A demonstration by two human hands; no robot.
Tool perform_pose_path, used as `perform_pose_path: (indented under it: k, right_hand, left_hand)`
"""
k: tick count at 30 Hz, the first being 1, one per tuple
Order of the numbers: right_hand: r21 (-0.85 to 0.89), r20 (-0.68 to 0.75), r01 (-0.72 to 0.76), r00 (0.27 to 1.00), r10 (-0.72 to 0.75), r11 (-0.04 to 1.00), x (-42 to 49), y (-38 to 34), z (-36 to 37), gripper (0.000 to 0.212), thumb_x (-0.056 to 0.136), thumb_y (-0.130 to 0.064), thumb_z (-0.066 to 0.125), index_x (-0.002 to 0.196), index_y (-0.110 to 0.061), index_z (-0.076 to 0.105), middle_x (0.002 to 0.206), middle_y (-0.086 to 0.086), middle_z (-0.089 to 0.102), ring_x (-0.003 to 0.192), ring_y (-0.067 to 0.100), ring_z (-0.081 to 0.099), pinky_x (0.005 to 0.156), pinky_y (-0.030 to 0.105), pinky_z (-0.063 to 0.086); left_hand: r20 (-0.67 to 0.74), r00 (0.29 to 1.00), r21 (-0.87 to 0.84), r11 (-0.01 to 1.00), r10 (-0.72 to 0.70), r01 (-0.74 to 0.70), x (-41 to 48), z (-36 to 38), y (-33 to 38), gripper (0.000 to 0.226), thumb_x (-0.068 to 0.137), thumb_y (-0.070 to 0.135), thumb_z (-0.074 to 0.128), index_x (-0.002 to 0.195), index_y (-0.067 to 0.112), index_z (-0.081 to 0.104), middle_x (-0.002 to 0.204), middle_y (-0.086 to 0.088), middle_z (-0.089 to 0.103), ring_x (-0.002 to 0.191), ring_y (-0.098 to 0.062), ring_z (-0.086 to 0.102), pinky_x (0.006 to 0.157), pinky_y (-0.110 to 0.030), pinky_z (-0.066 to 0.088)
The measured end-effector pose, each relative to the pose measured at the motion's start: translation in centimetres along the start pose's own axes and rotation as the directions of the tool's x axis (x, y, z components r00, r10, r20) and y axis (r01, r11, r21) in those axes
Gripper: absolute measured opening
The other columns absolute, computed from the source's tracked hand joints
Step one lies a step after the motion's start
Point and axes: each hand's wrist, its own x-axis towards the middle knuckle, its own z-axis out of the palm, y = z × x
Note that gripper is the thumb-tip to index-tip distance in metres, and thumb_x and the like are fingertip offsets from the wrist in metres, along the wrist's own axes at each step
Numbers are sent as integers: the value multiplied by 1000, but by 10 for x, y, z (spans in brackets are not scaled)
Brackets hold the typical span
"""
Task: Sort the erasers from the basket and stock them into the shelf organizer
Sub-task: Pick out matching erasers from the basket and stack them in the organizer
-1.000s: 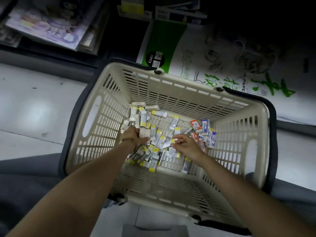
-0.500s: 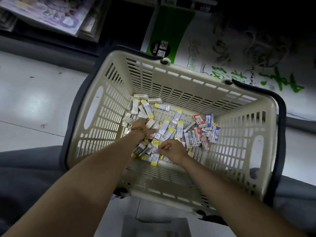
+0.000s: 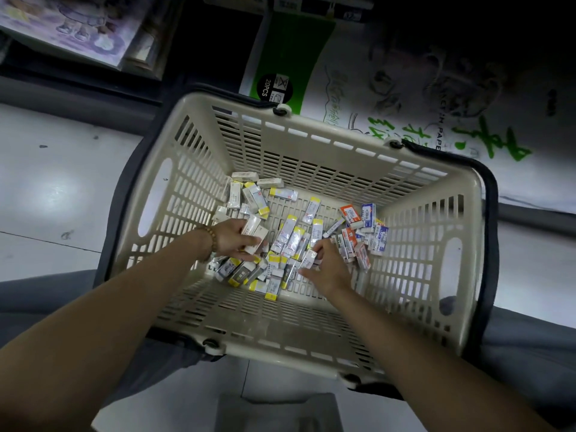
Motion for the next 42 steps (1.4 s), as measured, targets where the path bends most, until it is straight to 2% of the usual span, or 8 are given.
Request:
perform_pose_path:
  k: [8,15,18,22,26,31,36,42]
  right_hand:
    - [238,-5,-75,997,78,968,11,-5,-14,20,79,-3,72,79,-8,53,83,11,59,79,23,57,78,39,51]
    - [316,-33,-176,980,196,933,10,-17,12,28,74,-5,77,94,-4,57,67,-4,52,63,9,51,79,34,50]
    - [275,32,-140,990,136,951,11,-24,11,16,77,-6,75,91,-1,68,73,-1,63,68,9,57,78,29,53]
    - [518,16,-33,999,29,855,20,-59,-22,5,79,-10,74,83,-12,71,89,1,69,76,6,64,71,15,55]
    - [659,105,-24,993,-60,752,23,-104,-32,6,84,-10,69,89,-6,70,94,9,70,86,18,67,76,19,56]
    - [720,247,-100,962,-118,687,38,-126,-33,11,92,-17,58,94,-13,68,95,4,70,83,13,67,80,24,55]
    - [381,210,12,973,-99,925,60,-132,-4,28,88,-9,64,114,1,63,118,14,61,101,18,61,71,7,47]
    - [190,336,-46,942,-21,981,78,-156,43,48,84,-18,70,126,-1,53,131,12,55,120,25,53,91,27,42]
  left_hand:
    - [-20,1000,-118,993,14,-16,-5,10,0,15,98,9,44,112,13,50,97,-8,62,87,-23,61,84,-43,53]
    - [-80,996,-324,946,-26,-1,-18,15,6,33,97,42,42,105,15,59,92,-12,67,81,-25,65,59,-33,60]
    - [-90,995,-366,930,-50,14,-21,8,4,34,97,39,43,99,11,61,89,-12,67,78,-22,66,58,-32,60]
    - [-67,998,-409,913,-20,-9,-24,2,10,36,95,41,46,109,11,60,94,-13,67,86,-26,66,56,-31,59]
    - [15,996,-312,947,83,-74,-27,1,19,60,67,60,63,108,16,63,103,-9,71,89,-22,71,67,-27,58]
    - [-121,958,-199,939,262,-282,-60,-19,40,48,60,35,74,103,16,62,77,11,70,73,-5,68,66,-22,56]
    - [-294,806,-72,829,513,-554,-139,-54,77,36,68,38,67,95,15,63,71,8,71,69,-6,69,58,-17,54]
    - [-577,660,-125,746,482,-654,-174,-87,69,19,80,30,64,92,16,63,74,6,72,67,-6,69,54,-15,53]
